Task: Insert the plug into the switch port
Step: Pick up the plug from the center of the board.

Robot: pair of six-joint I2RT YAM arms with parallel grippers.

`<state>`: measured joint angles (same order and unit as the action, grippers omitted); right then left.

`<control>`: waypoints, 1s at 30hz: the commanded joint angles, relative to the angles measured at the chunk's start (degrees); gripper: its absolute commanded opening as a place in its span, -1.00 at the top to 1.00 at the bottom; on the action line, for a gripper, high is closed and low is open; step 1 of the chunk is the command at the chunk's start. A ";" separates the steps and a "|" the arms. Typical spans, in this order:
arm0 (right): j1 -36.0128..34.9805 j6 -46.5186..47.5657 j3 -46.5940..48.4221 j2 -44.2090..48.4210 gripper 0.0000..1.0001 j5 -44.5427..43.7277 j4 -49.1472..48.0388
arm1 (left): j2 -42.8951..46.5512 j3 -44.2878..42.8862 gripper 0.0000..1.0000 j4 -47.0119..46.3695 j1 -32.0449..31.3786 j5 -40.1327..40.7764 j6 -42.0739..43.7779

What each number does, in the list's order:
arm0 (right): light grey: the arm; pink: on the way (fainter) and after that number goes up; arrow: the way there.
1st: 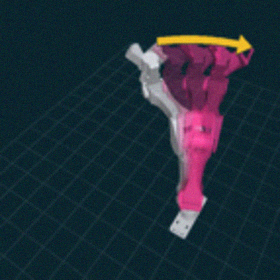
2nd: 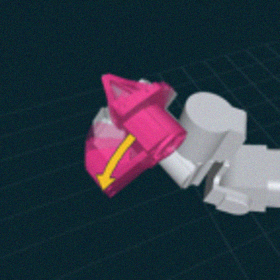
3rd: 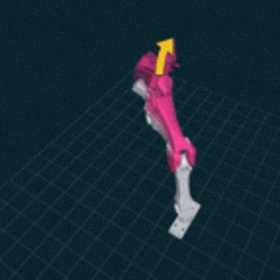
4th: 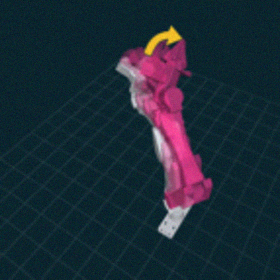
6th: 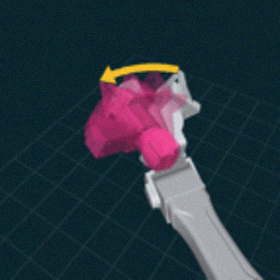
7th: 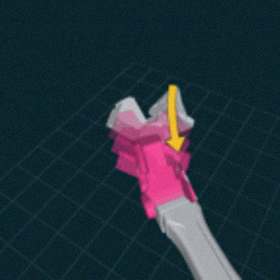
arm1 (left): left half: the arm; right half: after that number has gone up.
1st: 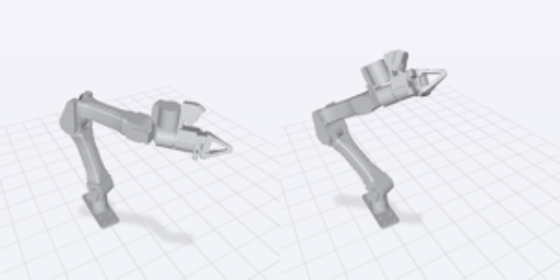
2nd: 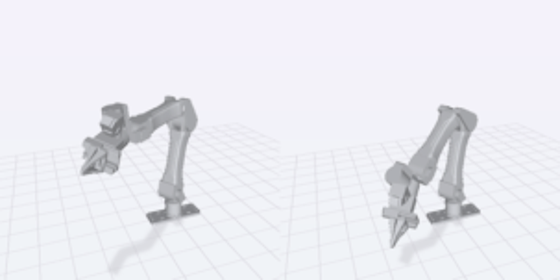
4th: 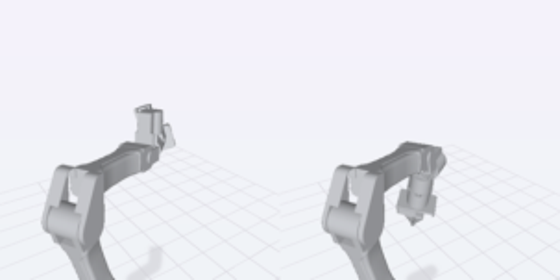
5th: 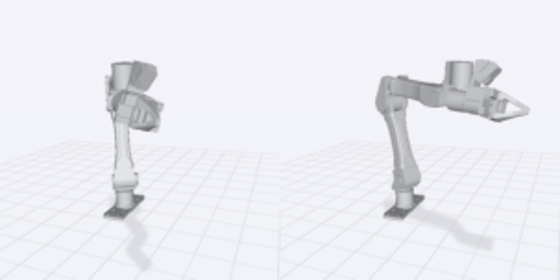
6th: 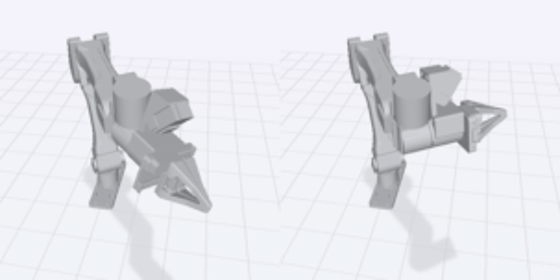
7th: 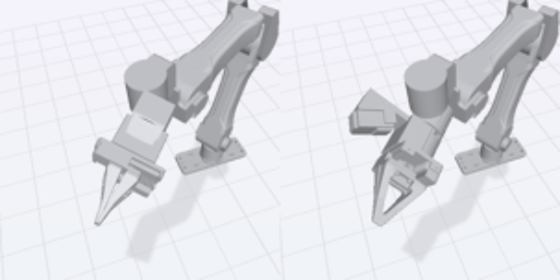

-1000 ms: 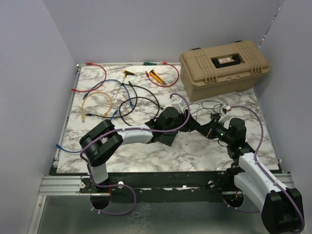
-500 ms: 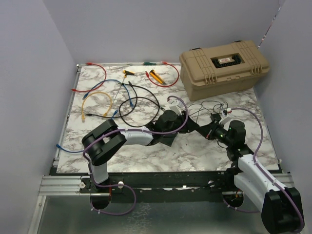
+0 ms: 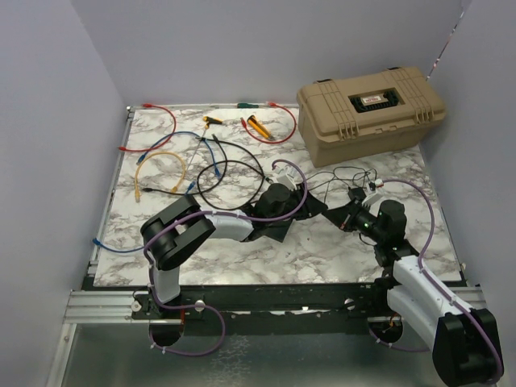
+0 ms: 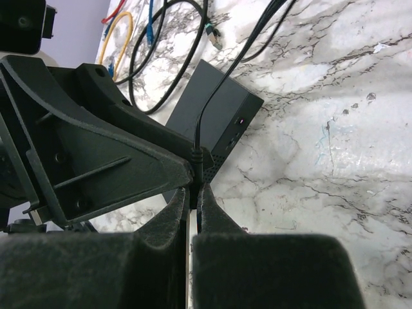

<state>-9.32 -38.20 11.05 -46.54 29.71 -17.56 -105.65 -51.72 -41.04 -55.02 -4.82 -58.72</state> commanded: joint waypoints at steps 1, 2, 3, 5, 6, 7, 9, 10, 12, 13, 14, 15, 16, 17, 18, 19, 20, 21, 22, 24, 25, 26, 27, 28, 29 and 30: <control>-0.21 -0.70 -0.74 -0.38 0.99 2.17 -4.97 | -1.48 0.00 0.39 -0.88 -0.04 -0.92 -0.24; -0.25 -0.74 -0.76 -0.39 0.99 2.19 -5.10 | -1.63 0.04 0.42 -0.89 0.00 -0.98 -0.25; -0.25 -0.74 -0.77 -0.51 0.99 2.26 -5.17 | -1.79 -0.03 0.45 -1.03 0.00 -1.28 -0.26; -0.26 -0.61 -0.68 -0.63 0.99 2.36 -5.12 | -1.88 -0.17 0.54 -1.59 -0.08 -2.15 -0.18; -0.26 -0.58 -0.68 -0.63 0.99 2.36 -5.11 | -1.80 -0.14 0.59 -1.98 -0.12 -2.48 0.10; -0.26 -0.61 -0.74 -0.51 0.99 2.30 -5.11 | -1.67 0.01 0.61 -2.40 -0.16 -2.65 0.40; -0.26 -0.60 -0.77 -0.47 0.99 2.19 -5.04 | -1.02 0.50 0.85 -2.95 -0.11 -2.55 1.39; -0.25 -0.57 -0.72 -0.40 0.98 2.20 -5.03 | -0.45 0.64 1.00 -2.99 -0.09 -2.36 2.21; -0.25 -0.29 -0.32 -0.16 0.92 2.19 -4.12 | 0.47 0.49 1.00 -2.95 0.02 -3.04 4.51; -0.25 -0.04 -0.06 0.18 0.86 2.31 -3.50 | 0.85 0.25 1.00 -2.76 0.15 -3.91 5.83; -0.26 0.23 0.27 0.66 0.78 2.33 -2.77 | 1.22 -0.24 1.00 -1.99 0.33 -4.95 7.13; -0.24 0.68 0.62 1.19 0.70 2.26 -1.84 | 1.58 -0.88 1.00 -0.61 0.55 -5.86 8.87; -0.21 1.35 1.14 1.95 0.64 2.20 -0.55 | 2.03 -1.55 1.00 1.26 0.80 -6.67 10.84; -0.24 2.28 1.78 2.81 0.57 2.00 1.05 | 2.74 -2.46 1.00 4.13 0.99 -7.10 13.66; -0.26 3.53 2.57 3.78 0.47 1.61 2.91 | 3.49 -3.48 1.00 7.78 1.10 -7.14 16.69; -0.25 4.81 3.56 4.76 0.33 0.86 5.23 | 4.24 -5.05 1.00 12.57 1.13 -6.84 20.90; -0.23 6.25 4.46 5.85 0.26 0.23 7.18 | 5.42 -6.83 1.00 17.42 1.15 -6.01 25.23; -0.26 7.65 5.49 6.81 0.20 -0.13 9.25 | 6.17 -8.36 1.00 24.24 1.14 -5.07 29.46; -0.26 8.82 6.48 7.68 0.16 -0.25 11.01 | 7.02 -10.01 1.00 29.07 1.10 -4.17 33.70; -0.26 10.40 8.46 9.09 0.07 0.01 13.45 | 8.59 -12.47 1.00 36.02 1.10 -2.46 40.55; -0.26 10.83 9.30 9.52 -0.01 0.30 14.37 | 9.27 -13.25 1.00 38.48 1.12 -1.82 43.27; -0.24 11.05 10.13 9.73 -0.04 0.79 15.08 | 9.87 -13.69 1.00 40.18 1.10 -1.66 45.45; -0.26 11.23 10.98 9.91 -0.05 1.20 15.64 | 10.33 -14.25 1.00 42.08 1.14 -2.00 47.80; -0.26 11.30 11.78 10.04 -0.06 1.35 16.23 | 10.77 -14.93 1.00 43.88 1.14 -2.55 49.64; -0.26 11.30 12.52 10.19 -0.06 1.35 16.77 | 10.99 -15.65 1.00 45.40 1.15 -3.03 51.46; -0.26 11.34 13.32 10.42 -0.07 1.33 17.28 | 11.37 -16.25 1.00 47.04 1.10 -3.51 53.23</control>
<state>-9.34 -29.43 21.28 -36.93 30.57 -5.82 -96.71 -65.25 -7.53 -53.95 -8.16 -19.88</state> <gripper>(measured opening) 0.528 0.020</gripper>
